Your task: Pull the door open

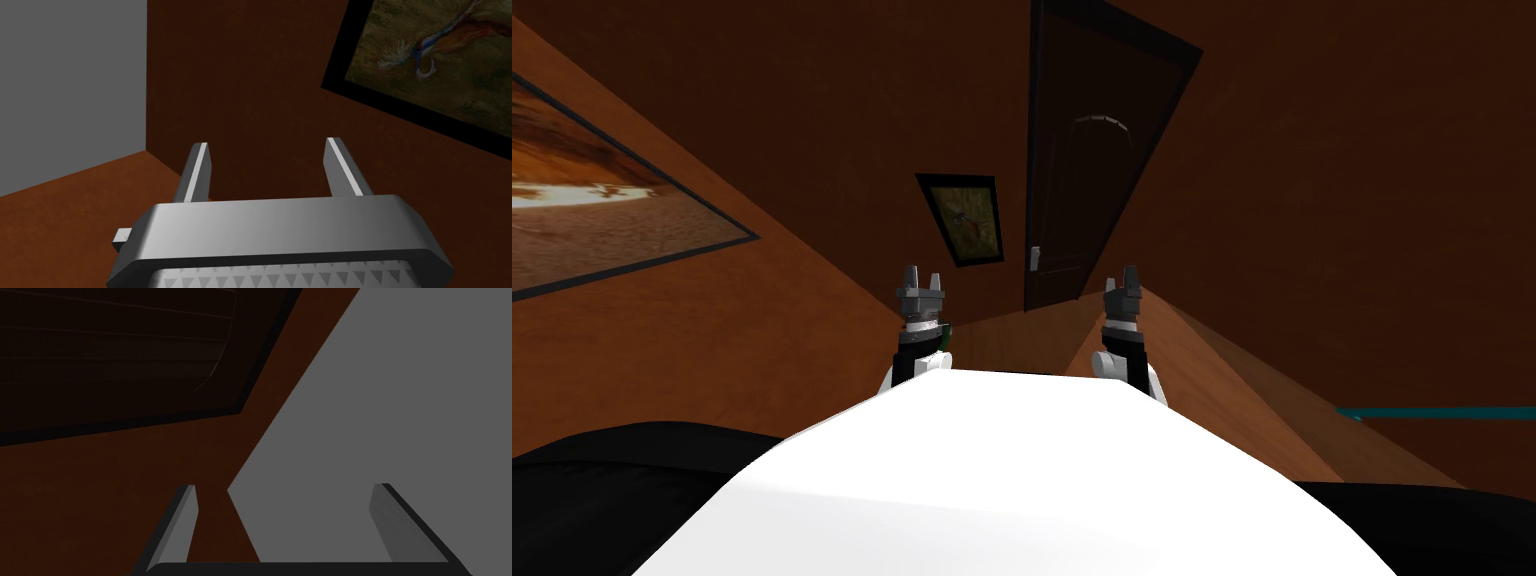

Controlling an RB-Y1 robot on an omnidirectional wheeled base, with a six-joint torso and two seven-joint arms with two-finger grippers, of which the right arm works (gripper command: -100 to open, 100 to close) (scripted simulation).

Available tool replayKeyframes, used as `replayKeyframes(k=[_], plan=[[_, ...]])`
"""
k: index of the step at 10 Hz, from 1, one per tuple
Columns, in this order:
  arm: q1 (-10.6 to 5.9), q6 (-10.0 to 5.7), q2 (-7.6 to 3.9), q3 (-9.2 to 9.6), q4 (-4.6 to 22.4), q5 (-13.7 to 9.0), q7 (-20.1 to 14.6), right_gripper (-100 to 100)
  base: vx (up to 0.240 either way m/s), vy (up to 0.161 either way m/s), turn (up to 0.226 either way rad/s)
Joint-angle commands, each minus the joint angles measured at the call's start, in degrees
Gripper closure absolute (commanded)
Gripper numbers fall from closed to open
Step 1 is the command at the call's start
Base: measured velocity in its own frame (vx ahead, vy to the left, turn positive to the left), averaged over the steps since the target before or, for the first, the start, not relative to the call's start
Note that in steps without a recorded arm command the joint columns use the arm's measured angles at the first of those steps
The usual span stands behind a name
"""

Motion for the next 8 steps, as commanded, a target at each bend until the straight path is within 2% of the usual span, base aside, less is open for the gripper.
replayKeyframes(k=[1,8], plan=[[-1.14,-0.38,-0.59,0.02,2.20,0.76,1.23,-100,0.067,0.023,0.011],[-6.62,-2.27,-3.73,0.06,13.04,4.61,7.16,-100,0.088,0.023,0.013]])
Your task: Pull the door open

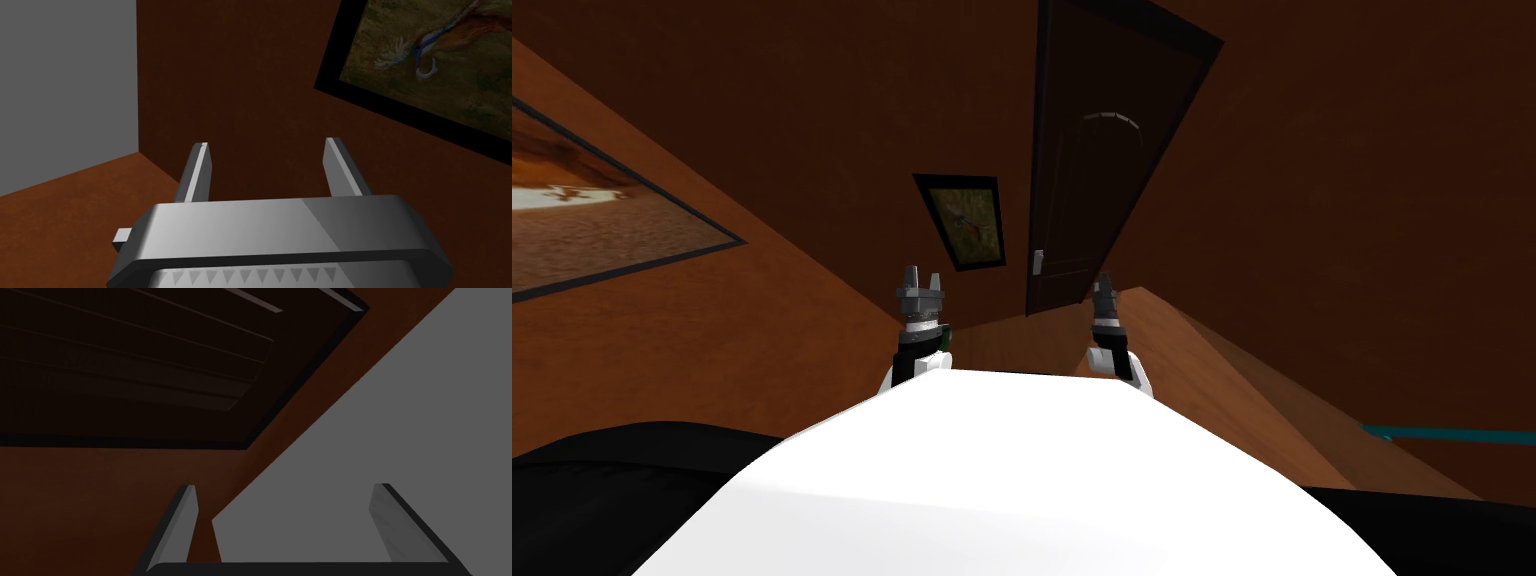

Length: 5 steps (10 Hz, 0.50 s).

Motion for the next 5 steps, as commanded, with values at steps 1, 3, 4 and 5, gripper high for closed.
replayKeyframes(k=[1,3,4,5], plan=[[-1.75,-0.32,-0.90,-0.13,2.86,0.97,1.61,-100,0.110,0.024,0.016],[-3.58,-0.95,-1.88,-0.11,6.49,2.26,3.59,-100,0.092,0.016,0.017],[-3.58,-0.95,-1.88,-0.11,6.81,2.26,3.59,-100,0.059,0.030,0.005],[-4.52,-1.28,-2.38,-0.11,8.72,2.92,4.61,-100,0.058,0.027,0.006]])
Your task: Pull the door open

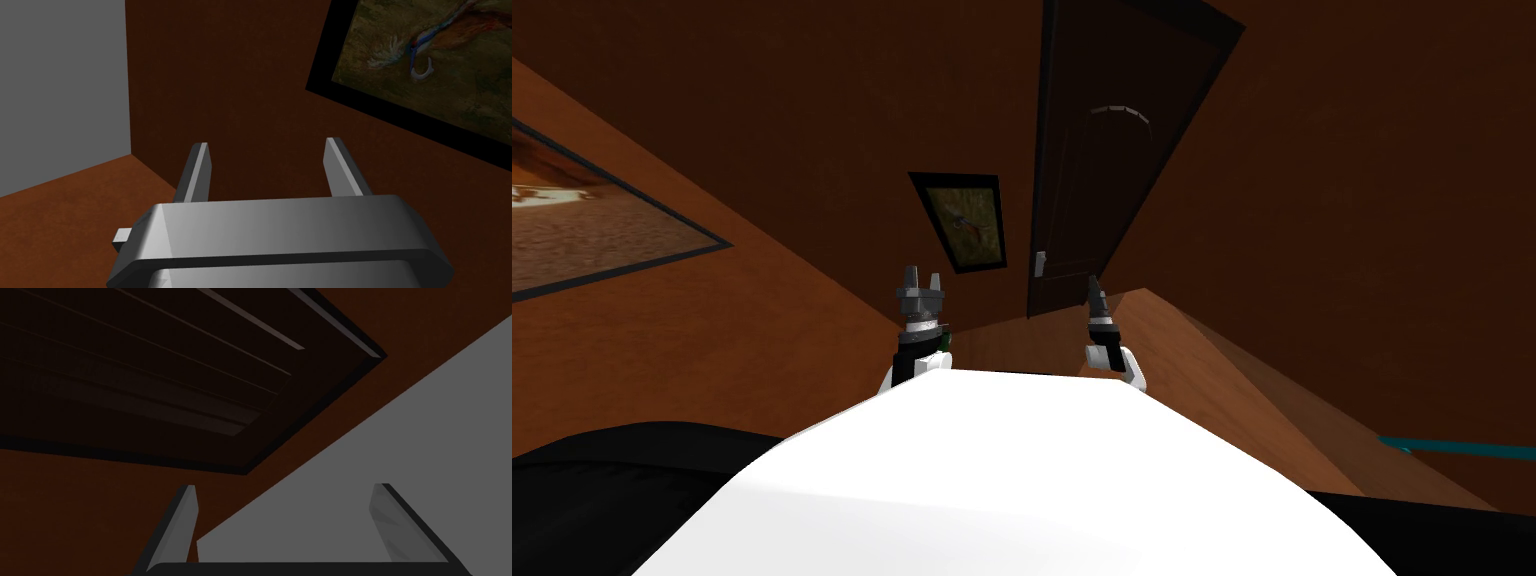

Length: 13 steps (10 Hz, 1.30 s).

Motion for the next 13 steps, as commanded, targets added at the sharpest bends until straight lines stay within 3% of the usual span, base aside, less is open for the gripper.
replayKeyframes(k=[1,3,5,6,12,13], plan=[[-1.58,-0.57,-0.67,0.02,2.86,1.05,1.71,-100,0.081,0.025,0.016],[-2.56,-0.91,-1.18,0.03,5.17,1.74,2.76,-100,0.067,0.017,0.013],[-4.52,-1.59,-2.19,0.05,8.64,3.12,4.89,-100,0.070,0.014,0.014],[-4.52,-1.59,-2.19,0.05,9.13,3.12,4.89,-100,0.062,0.017,0.006],[-10.53,-3.66,-5.21,0.09,20.79,7.34,11.39,-100,0.092,0.026,0.016],[-10.53,-3.66,-5.21,0.09,21.26,7.34,11.39,-100,0.071,0.015,0.006]])
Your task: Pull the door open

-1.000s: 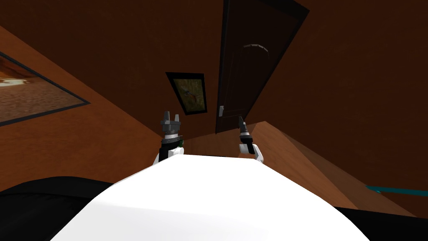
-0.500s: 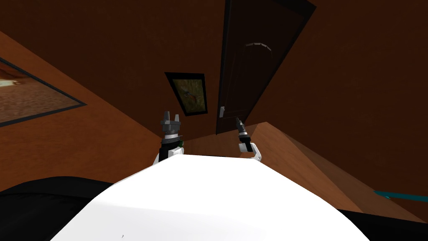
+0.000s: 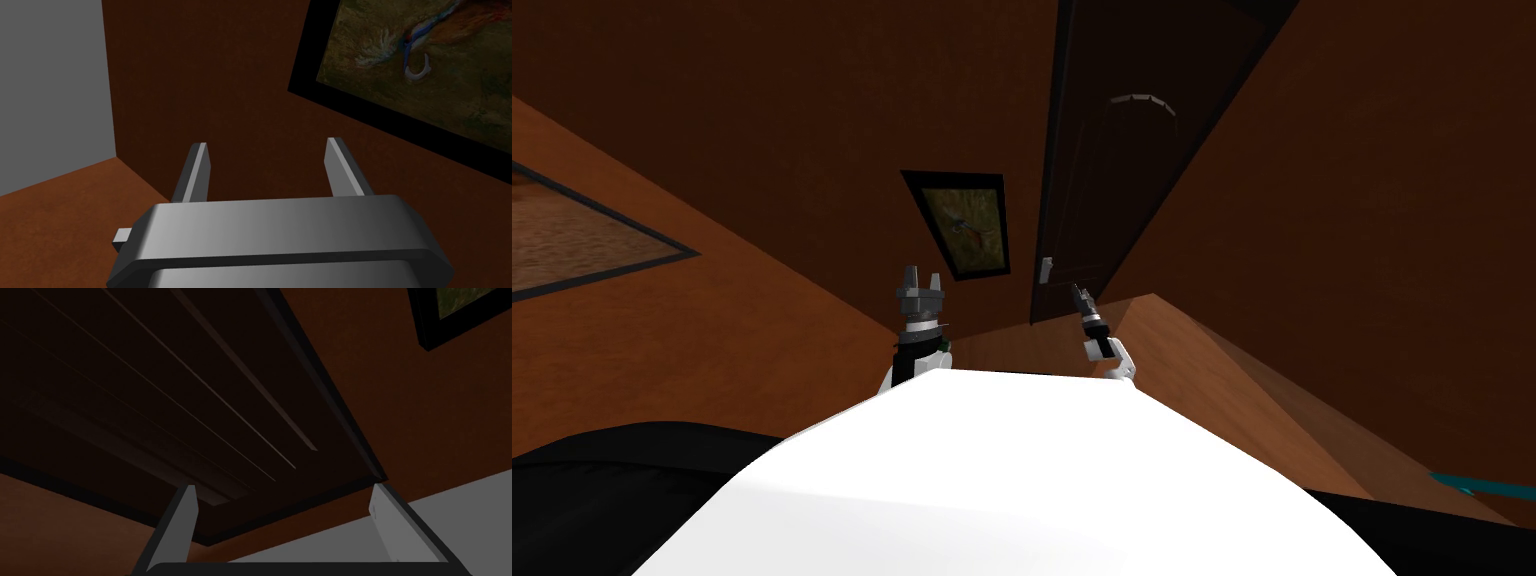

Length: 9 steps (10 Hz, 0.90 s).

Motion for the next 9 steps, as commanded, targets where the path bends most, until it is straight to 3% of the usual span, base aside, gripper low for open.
replayKeyframes(k=[1,3,4,7,8,9], plan=[[-1.05,-0.55,-0.56,0.01,2.61,0.84,1.33,-100,0.057,0.016,0.009],[-2.99,-1.22,-1.51,0.03,5.99,2.20,3.44,-100,0.078,0.023,0.019],[-2.99,-1.22,-1.51,0.03,6.53,2.20,3.44,-100,0.061,0.020,0.004],[-5.84,-2.20,-2.89,0.05,12.27,4.20,6.51,-100,0.082,0.015,0.014],[-5.84,-2.20,-2.89,0.05,12.27,4.20,6.51,-100,0.064,0.016,0.005],[-6.75,-2.52,-3.33,0.06,14.11,4.84,7.50,-100,0.063,0.022,0.008]])
